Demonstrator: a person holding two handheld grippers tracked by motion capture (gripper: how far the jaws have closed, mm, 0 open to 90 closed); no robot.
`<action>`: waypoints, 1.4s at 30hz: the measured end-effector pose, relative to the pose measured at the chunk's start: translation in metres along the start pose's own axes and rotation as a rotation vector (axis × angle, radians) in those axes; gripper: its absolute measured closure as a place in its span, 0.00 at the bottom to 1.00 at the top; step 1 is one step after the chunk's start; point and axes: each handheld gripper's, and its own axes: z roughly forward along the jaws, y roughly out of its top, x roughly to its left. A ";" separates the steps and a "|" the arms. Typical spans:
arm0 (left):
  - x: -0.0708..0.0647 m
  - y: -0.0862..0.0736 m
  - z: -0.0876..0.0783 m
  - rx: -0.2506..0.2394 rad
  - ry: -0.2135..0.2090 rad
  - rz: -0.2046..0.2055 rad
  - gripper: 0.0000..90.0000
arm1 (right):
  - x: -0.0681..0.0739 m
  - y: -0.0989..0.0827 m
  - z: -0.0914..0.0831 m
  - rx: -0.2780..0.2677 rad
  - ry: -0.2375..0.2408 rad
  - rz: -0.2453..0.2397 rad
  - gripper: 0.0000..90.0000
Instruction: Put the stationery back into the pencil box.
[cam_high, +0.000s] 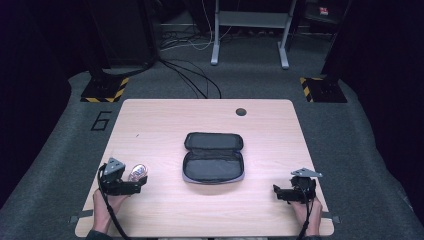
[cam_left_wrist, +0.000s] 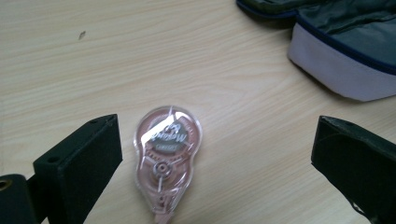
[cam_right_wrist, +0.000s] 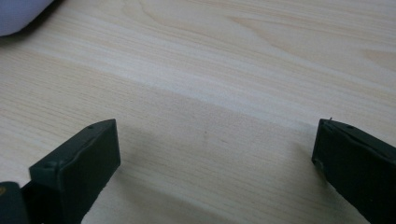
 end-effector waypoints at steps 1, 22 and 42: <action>0.000 0.000 0.000 0.000 0.000 0.000 0.02 | 0.000 0.000 0.000 0.000 0.000 0.000 0.01; 0.023 -0.022 0.031 0.031 0.017 0.007 0.35 | 0.002 -0.001 0.004 -0.023 -0.018 -0.022 0.00; 0.022 -0.029 0.035 0.025 0.069 0.018 0.55 | 0.001 -0.002 0.004 -0.024 -0.015 -0.030 0.00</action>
